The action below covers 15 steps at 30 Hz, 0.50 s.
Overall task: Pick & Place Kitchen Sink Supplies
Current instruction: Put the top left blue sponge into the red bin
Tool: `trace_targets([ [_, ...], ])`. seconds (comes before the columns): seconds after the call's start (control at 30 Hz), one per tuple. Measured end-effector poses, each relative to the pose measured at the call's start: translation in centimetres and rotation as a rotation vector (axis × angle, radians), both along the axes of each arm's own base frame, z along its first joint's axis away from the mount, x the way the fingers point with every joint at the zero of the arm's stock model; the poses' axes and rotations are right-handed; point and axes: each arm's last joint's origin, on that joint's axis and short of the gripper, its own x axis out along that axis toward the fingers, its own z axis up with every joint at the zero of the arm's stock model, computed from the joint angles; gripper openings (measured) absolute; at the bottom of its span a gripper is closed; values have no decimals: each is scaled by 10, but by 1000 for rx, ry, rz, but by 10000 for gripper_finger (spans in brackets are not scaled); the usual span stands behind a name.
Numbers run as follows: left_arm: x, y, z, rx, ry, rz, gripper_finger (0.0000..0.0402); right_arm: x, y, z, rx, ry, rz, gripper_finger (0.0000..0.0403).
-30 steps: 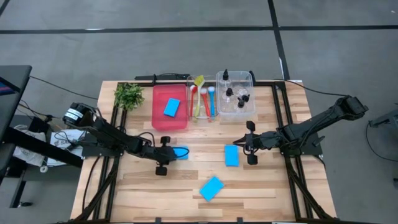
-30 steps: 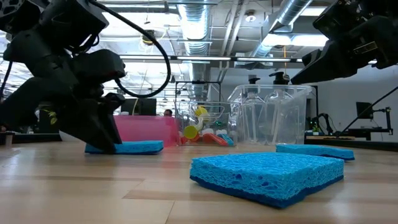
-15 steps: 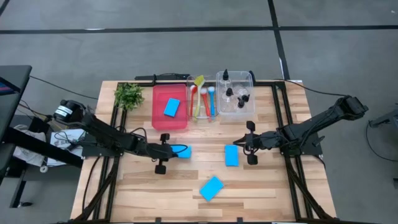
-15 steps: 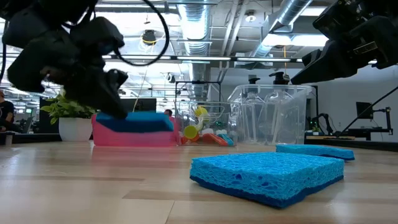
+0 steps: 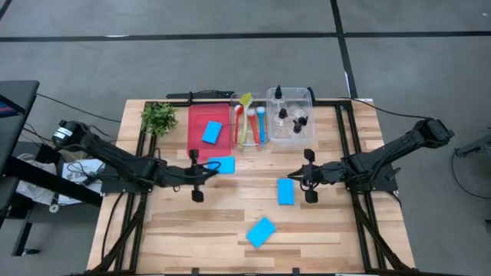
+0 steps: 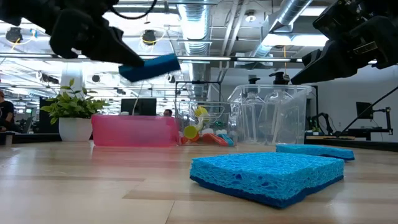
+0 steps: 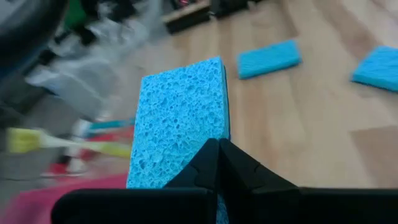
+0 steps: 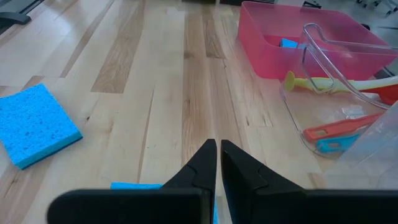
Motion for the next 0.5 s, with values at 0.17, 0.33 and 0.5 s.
trace_targets([
  [0.17, -7, 9, 7, 140, 22, 46, 10, 0, 0, 0, 0, 0, 0, 16],
  [0.33, -9, 28, 5, 204, 99, 127, 9, 0, 0, 0, 0, 0, 0, 16],
  [0.5, -10, 51, 0, 216, 174, 228, 10, 0, 0, 0, 0, 0, 0, 16],
])
